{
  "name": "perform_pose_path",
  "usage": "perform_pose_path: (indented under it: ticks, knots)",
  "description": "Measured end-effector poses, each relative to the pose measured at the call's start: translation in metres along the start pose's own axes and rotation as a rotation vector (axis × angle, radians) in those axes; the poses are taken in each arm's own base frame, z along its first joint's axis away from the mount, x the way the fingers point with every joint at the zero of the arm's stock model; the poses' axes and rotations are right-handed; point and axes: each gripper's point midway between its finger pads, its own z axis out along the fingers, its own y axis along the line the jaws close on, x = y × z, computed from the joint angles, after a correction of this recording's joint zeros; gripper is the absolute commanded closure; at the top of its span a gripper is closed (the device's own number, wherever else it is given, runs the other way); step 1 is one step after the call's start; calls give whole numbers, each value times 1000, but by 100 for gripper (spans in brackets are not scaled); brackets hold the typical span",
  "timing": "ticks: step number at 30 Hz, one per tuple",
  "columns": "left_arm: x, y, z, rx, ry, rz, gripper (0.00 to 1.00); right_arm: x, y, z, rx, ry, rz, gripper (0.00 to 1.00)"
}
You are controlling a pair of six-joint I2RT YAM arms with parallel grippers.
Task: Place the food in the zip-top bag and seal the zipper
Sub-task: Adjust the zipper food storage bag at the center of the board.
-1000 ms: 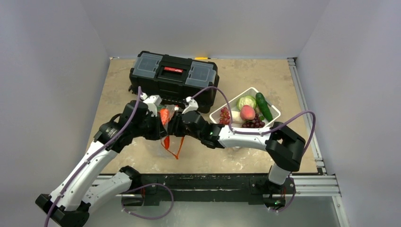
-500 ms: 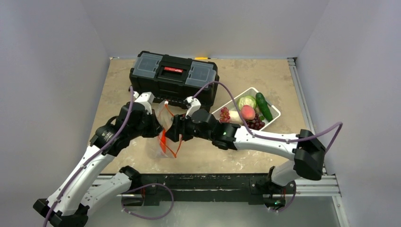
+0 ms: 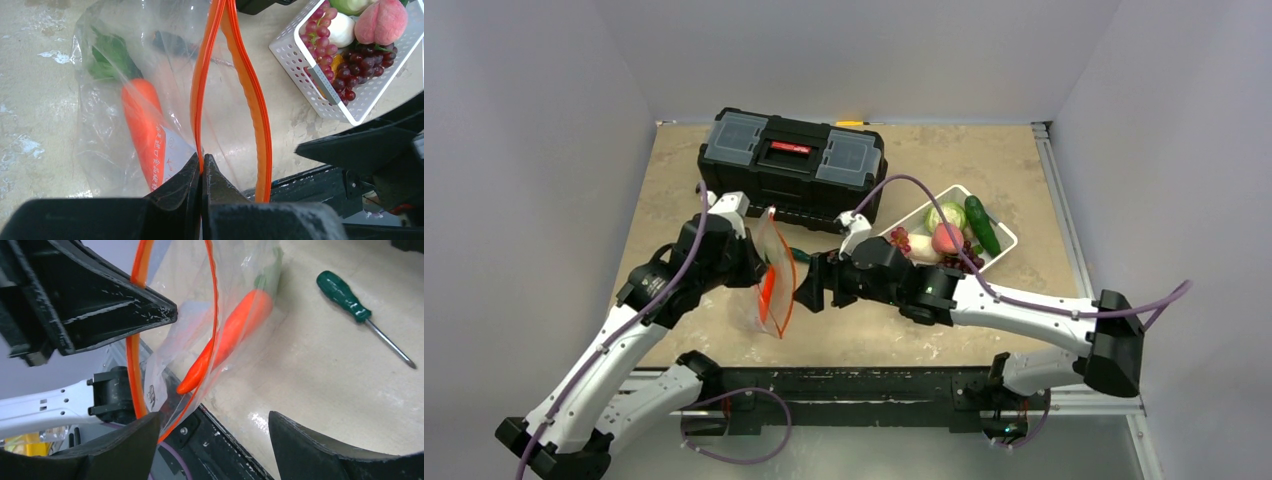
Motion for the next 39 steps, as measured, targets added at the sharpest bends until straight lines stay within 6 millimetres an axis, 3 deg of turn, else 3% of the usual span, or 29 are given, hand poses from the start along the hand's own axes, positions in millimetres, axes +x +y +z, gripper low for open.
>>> perform_pose_path:
  ticks: [3, 6, 8, 12, 17, 20, 22, 25, 27, 29, 33, 36, 39]
  knots:
    - [0, 0, -1, 3, -4, -4, 100, 13, 2, 17, -9, 34, 8, 33]
    - [-1, 0, -3, 0, -10, -6, 100, 37, 2, 39, -2, 107, -2, 69]
    - [-1, 4, -6, -17, -13, -8, 100, 45, 6, 48, 0, 141, -11, 85]
    - [-12, 11, -26, -58, -65, -32, 100, 28, 31, 49, -51, 127, -30, 100]
    - [-40, 11, -73, -49, -213, -74, 100, -25, 83, 21, -188, 19, -32, 100]
    - [-50, 11, -88, -32, -286, -97, 100, -39, 103, 10, -263, -12, -34, 100]
    - [-44, 16, -79, -53, -273, -96, 100, -35, 101, 18, -261, 9, -42, 100]
    - [-28, 28, -59, -147, -163, -75, 100, -18, 89, 44, -197, 79, -69, 100]
    - [-28, 32, -57, -181, -143, -66, 100, -7, 78, 57, -153, 125, -88, 100]
    - [-32, 35, -67, -176, -189, -67, 100, 1, 70, 59, -122, 155, -100, 100]
    - [-40, 42, -93, -155, -308, -81, 100, -18, 82, 41, -164, 104, -113, 100]
    - [-30, 48, -74, -219, -222, -64, 100, -36, 90, 31, -205, 55, -106, 100]
    - [-22, 50, -62, -255, -154, -46, 100, -40, 84, 33, -198, 55, -100, 100]
